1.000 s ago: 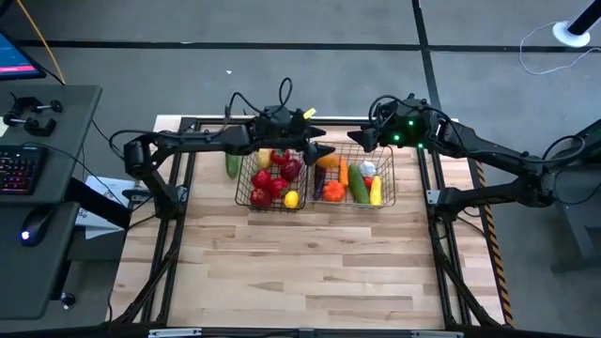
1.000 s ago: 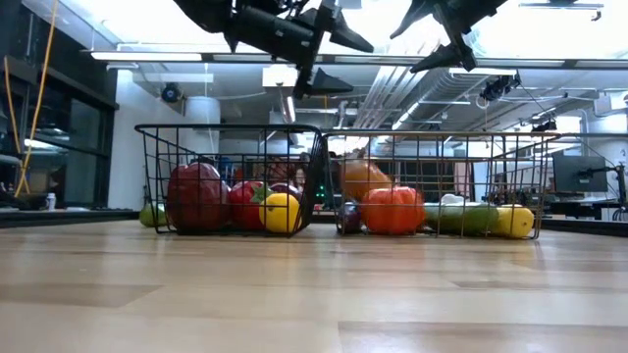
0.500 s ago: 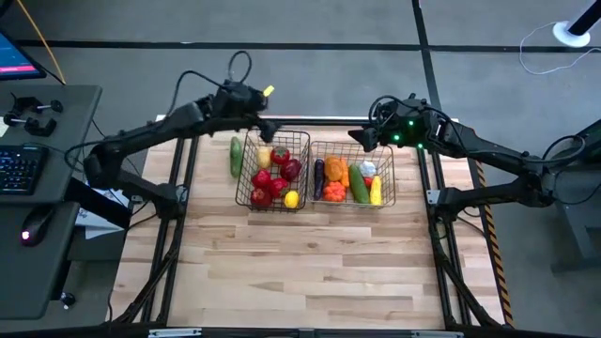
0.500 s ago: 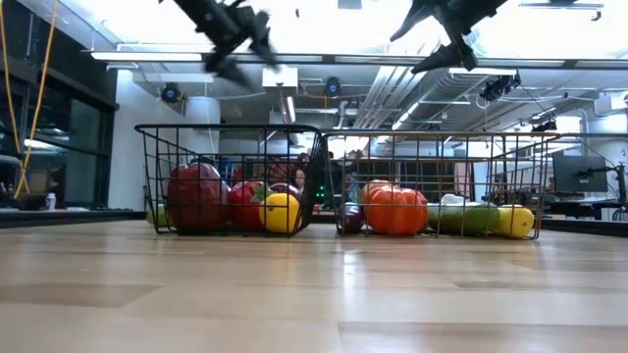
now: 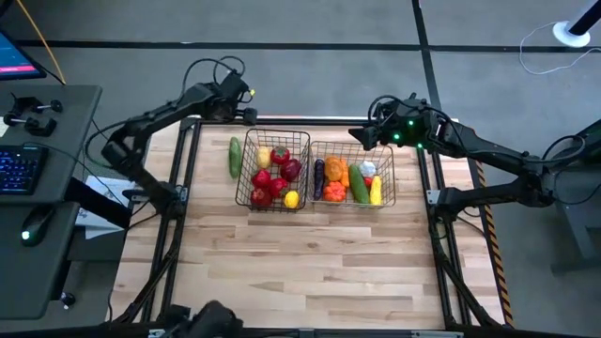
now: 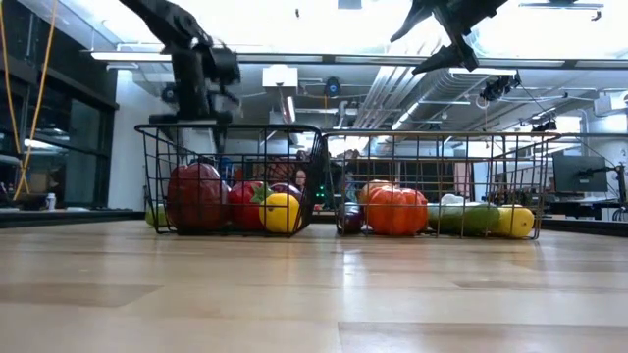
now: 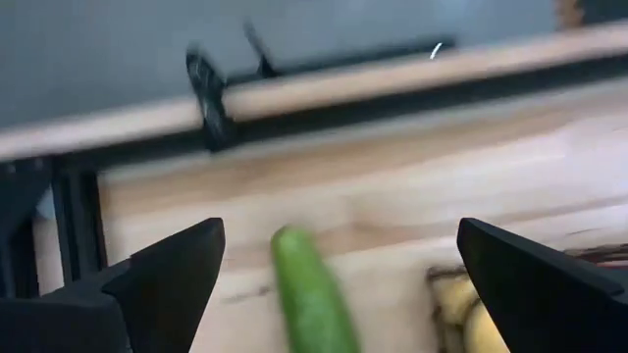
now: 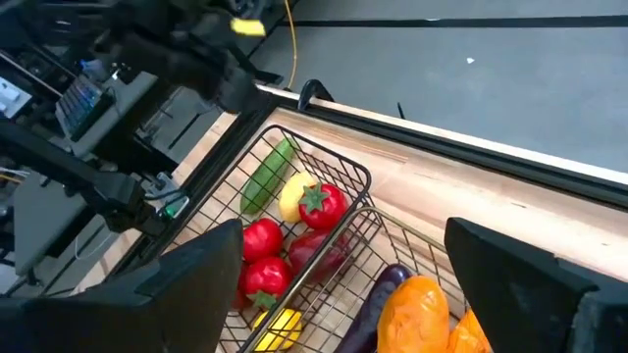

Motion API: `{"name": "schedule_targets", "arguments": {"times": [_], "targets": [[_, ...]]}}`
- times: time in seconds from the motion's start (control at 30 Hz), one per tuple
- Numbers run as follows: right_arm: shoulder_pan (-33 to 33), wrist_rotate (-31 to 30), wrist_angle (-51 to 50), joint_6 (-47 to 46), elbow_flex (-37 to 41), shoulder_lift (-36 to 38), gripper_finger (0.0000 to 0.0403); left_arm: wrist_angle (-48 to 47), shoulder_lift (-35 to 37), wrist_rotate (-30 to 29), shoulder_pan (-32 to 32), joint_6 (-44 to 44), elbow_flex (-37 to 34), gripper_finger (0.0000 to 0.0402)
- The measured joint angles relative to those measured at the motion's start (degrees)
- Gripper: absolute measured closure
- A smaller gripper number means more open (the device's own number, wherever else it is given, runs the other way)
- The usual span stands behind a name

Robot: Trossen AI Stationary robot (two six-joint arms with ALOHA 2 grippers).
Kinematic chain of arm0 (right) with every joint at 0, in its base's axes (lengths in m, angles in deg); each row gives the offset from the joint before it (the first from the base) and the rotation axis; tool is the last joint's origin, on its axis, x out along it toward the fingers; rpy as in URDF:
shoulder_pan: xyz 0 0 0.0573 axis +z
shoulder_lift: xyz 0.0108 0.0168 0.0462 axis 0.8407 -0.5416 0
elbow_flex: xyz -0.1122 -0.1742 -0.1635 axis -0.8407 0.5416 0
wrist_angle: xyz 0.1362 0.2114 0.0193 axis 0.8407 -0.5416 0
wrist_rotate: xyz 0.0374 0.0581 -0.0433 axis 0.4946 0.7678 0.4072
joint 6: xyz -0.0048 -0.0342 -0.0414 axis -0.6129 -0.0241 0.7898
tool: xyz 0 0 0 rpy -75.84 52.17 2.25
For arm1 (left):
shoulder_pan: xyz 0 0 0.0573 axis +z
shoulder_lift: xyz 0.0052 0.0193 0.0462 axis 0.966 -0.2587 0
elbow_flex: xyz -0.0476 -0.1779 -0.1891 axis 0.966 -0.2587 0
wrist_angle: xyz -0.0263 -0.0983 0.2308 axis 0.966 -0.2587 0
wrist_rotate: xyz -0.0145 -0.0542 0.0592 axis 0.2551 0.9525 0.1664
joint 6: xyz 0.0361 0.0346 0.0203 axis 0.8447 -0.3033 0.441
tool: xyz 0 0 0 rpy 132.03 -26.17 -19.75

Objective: Sort produce into baskets
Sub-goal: Put the cucumber into the right wire basket

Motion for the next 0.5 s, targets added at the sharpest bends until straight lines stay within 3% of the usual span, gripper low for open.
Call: {"name": "schedule_targets", "arguments": {"times": [0.23, 0.5], "targets": [[0.3, 0.0, -0.7, 0.0, 0.0, 0.0, 0.0057, -6.1, -6.7, 1.8, 3.4, -1.8, 0.0, 0.0005], [0.3, 0.0, -0.9, 0.0, 0.0, -1.2, 0.0057, -4.3, -12.2, 13.5, 7.8, -3.9, 0.0, 0.0005]]}}
